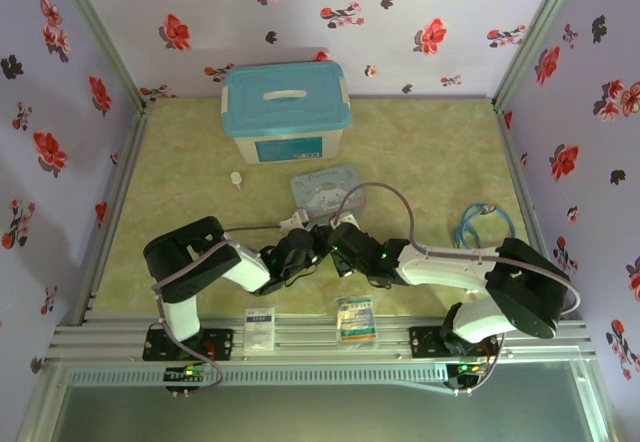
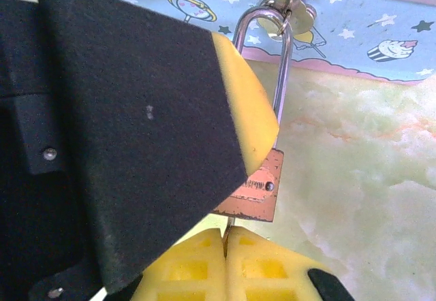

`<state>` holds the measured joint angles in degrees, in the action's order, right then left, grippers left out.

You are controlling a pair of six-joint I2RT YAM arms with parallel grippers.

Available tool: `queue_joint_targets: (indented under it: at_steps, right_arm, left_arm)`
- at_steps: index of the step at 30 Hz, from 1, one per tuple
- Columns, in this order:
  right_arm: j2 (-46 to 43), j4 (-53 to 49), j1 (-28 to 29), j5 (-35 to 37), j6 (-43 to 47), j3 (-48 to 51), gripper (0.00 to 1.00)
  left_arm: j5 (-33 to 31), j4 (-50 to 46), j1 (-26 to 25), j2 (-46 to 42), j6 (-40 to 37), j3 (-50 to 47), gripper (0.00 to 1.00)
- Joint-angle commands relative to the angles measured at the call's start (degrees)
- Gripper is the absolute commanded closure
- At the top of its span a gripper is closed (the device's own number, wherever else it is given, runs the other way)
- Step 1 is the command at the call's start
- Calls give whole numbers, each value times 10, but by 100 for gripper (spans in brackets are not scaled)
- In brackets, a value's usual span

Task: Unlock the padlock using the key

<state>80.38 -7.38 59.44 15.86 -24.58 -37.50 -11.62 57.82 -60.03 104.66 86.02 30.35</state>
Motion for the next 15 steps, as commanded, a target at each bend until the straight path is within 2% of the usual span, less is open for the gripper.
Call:
queue_joint_targets:
  at_steps: [1,6,8,11,15]
  right_arm:
    - [-7,76,-16,-53,-19,16,96]
    - [-28,218,-96,-247,-124,91,96]
    - [-37,262,-119,-277,-154,119,96]
    - [-53,254,-124,-295,-148,124,96]
    - [-55,361,-166,-371,-206,170,97]
  left_arm:
    - [26,63,-8,-2,15,4,100]
    - [26,40,-9,-11,-5,-1,100]
    - [30,35,-9,-14,-9,-4,99]
    - [32,30,-9,-14,-9,-13,99]
    - [35,46,-9,-4,-4,-22,98]
